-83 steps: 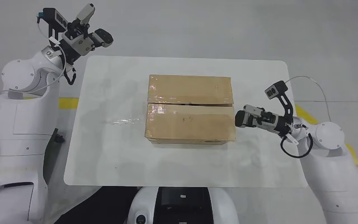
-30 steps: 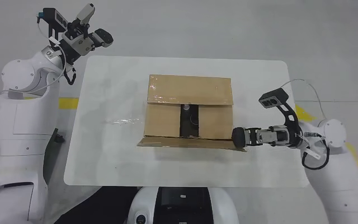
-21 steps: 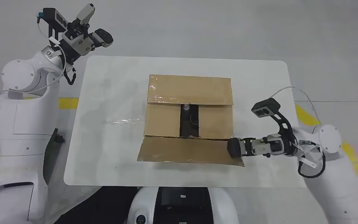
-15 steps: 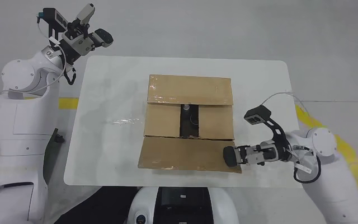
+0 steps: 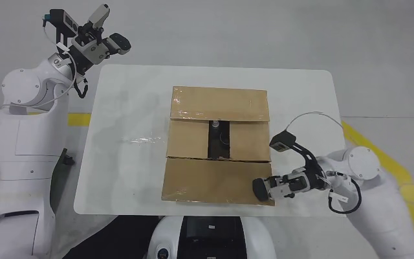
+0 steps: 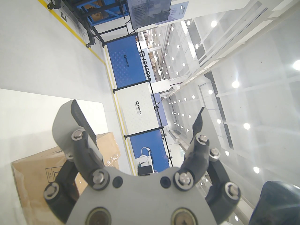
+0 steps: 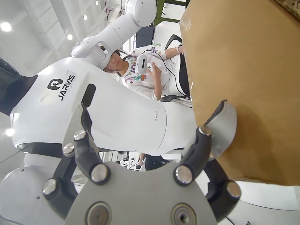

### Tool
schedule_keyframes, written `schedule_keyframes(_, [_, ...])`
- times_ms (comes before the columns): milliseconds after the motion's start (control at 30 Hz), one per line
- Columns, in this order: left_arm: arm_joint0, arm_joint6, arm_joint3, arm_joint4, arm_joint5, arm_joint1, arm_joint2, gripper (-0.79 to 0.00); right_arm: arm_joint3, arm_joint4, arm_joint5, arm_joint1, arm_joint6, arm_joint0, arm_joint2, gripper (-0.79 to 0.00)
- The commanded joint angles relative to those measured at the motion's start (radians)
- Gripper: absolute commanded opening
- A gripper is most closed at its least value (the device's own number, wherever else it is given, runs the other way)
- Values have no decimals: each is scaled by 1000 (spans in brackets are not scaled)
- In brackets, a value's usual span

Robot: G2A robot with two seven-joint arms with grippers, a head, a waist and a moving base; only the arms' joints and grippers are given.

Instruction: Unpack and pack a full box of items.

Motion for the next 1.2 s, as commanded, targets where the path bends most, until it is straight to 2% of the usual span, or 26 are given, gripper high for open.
schedule_keyframes(0, [0,0,0,0,0,0,0,0,2,-13,14,2,0,12,-12,0])
schedule_keyframes(200, [0,0,0,0,0,0,0,0,29,-75,34,-1,-11,48,-57,0])
schedule_keyframes(567, [0,0,0,0,0,0,0,0,37,-145,24,10,-63,-12,-31,0])
schedule_keyframes(1000, [0,0,0,0,0,0,0,0,66,-215,-30,18,-155,-79,-12,0])
schedule_keyframes(1167, [0,0,0,0,0,0,0,0,159,-248,-119,10,-185,-84,-53,0])
